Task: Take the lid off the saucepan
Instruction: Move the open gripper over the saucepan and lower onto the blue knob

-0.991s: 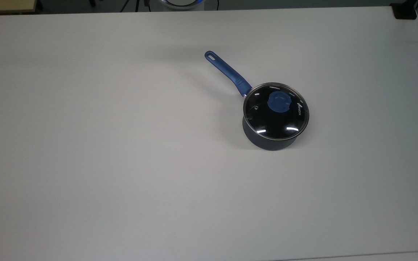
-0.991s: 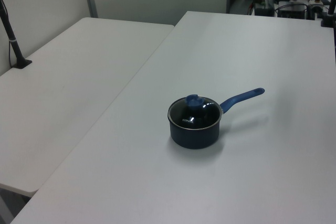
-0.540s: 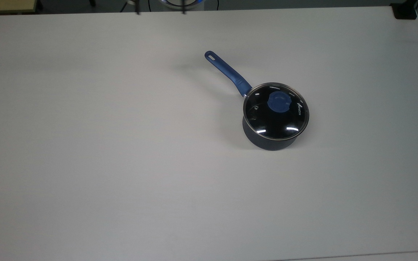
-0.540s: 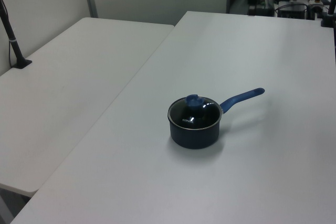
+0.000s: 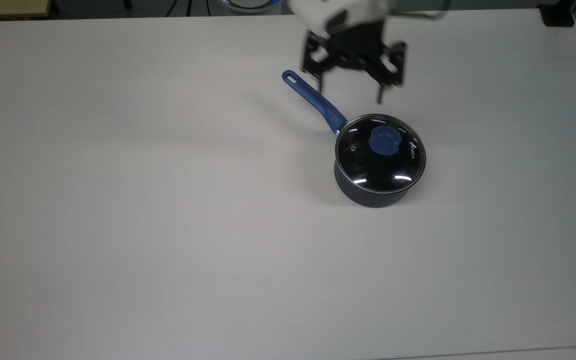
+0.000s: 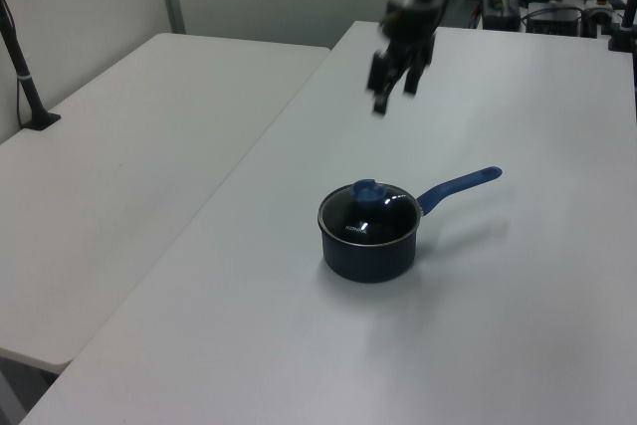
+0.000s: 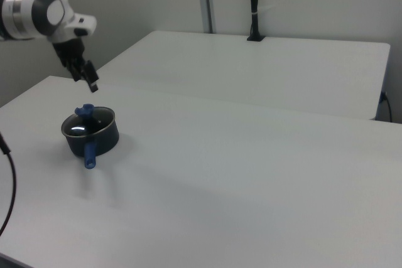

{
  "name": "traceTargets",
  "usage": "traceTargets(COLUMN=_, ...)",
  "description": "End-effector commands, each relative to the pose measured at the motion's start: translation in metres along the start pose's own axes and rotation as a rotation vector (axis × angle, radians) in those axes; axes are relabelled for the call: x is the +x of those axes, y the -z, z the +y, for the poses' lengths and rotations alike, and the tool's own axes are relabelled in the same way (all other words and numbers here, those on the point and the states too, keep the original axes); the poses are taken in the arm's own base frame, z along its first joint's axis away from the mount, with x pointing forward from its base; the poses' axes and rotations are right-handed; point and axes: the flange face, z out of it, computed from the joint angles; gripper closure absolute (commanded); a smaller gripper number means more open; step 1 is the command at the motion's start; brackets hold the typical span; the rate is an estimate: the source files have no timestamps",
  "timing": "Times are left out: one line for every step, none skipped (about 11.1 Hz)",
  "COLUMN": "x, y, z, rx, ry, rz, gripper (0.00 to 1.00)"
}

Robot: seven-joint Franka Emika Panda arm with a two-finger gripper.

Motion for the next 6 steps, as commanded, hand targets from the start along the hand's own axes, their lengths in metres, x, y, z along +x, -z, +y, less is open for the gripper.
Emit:
traceTargets(x=-0.005, y=-0.037, z=-0.052, rx=0.025, ry=-0.055, rz=0.013, gripper=0.00)
traceTargets(x=-0.010, y=-0.050, z=-0.060, rx=0.014, ry=-0.044, rz=0.006, gripper=0.00)
traceTargets(x=-0.013, y=-0.061, z=-0.068, rx=0.002, ry=-0.033, rz=0.004, gripper=0.00)
traceTargets(x=-0.012, y=-0.067, z=-0.069, rx=-0.005, ry=-0.046, rz=0.014, gripper=0.00)
traceTargets(x=-0.016, y=-0.077, z=-0.074, rx=-0.025, ry=-0.042, rz=0.017, gripper=0.00)
traceTargets(x=-0.020, y=-0.084, z=-0.079, rx=-0.043, ry=-0.037, rz=0.022, gripper=0.00)
